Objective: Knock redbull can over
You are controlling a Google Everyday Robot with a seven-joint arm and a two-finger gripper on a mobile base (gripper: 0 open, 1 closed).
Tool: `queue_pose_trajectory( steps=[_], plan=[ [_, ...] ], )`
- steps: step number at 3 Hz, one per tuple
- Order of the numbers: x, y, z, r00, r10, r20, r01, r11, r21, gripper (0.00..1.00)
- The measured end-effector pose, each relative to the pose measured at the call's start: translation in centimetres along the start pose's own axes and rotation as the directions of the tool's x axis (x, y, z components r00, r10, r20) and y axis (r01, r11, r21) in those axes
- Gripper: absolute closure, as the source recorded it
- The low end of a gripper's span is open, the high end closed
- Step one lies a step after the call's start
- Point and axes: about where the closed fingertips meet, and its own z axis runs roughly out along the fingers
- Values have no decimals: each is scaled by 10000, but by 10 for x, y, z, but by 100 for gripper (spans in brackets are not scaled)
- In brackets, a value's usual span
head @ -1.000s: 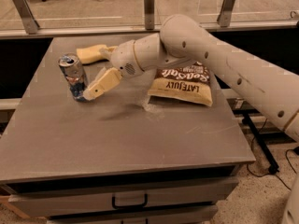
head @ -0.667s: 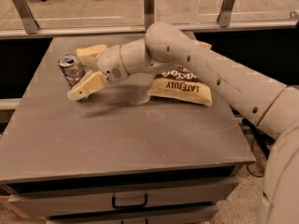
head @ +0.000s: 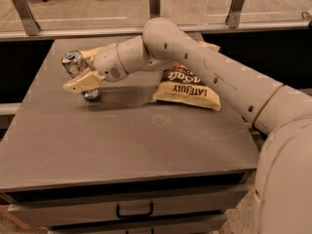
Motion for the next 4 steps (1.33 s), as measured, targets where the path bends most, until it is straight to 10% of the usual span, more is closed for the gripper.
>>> queue_pose_trajectory(
  steps=[1,2,4],
  plan=[
    [-6,5,-5,9861,-623,-1538,634,9980,23,88],
    [-29,18,-21,9016,-1422,-4085,1417,9894,-317,100],
    [3,16,-57,5951,-2237,-7719,2190,9693,-1120,100]
  ],
)
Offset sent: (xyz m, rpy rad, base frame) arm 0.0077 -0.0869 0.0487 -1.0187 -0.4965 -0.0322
